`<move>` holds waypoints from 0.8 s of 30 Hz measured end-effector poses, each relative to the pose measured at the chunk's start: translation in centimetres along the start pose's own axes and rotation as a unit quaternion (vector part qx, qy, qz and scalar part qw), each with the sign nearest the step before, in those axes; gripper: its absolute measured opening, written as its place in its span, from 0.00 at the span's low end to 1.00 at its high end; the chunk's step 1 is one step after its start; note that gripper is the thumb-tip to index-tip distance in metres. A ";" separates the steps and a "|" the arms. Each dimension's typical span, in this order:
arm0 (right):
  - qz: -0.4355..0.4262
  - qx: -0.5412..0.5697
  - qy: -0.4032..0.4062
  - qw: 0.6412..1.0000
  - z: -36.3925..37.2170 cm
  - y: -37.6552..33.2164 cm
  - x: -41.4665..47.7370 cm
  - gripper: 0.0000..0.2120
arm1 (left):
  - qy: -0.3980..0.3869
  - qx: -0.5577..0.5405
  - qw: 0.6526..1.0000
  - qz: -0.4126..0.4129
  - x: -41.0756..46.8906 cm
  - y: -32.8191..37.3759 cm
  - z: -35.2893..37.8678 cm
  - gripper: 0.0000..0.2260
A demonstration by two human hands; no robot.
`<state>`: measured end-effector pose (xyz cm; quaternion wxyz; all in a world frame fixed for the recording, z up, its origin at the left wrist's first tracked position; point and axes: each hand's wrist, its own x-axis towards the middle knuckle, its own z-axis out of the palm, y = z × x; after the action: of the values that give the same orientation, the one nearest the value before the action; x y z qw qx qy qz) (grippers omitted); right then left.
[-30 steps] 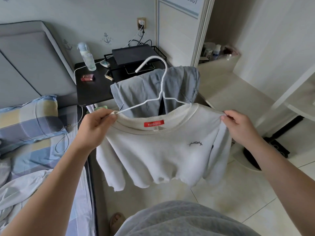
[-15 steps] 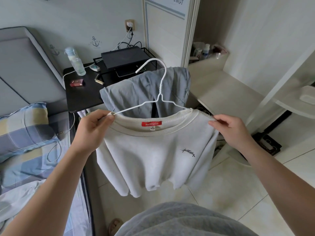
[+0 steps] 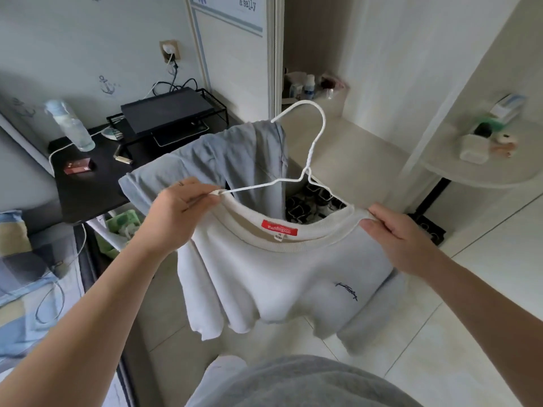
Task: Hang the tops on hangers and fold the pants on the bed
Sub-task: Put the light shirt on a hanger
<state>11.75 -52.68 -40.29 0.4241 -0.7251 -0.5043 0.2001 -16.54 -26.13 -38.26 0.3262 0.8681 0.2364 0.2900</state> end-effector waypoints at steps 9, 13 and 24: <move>0.069 0.055 0.135 0.987 -6.0 0.4 2.3 0.15 | -0.072 -0.038 0.992 0.099 13.3 -0.3 4.7 0.05; 0.085 0.057 0.208 0.973 -9.1 -1.6 4.2 0.15 | -0.085 -0.074 0.981 0.160 21.8 0.0 7.1 0.05; 0.125 0.079 0.377 0.914 -13.4 -6.0 12.3 0.18 | -0.171 -0.077 0.913 0.363 43.3 5.7 8.9 0.11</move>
<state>23.04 -46.29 -26.21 0.6107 -0.7675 -0.1948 0.0022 21.76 -7.90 -24.64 0.2995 0.9029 -0.1773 0.2524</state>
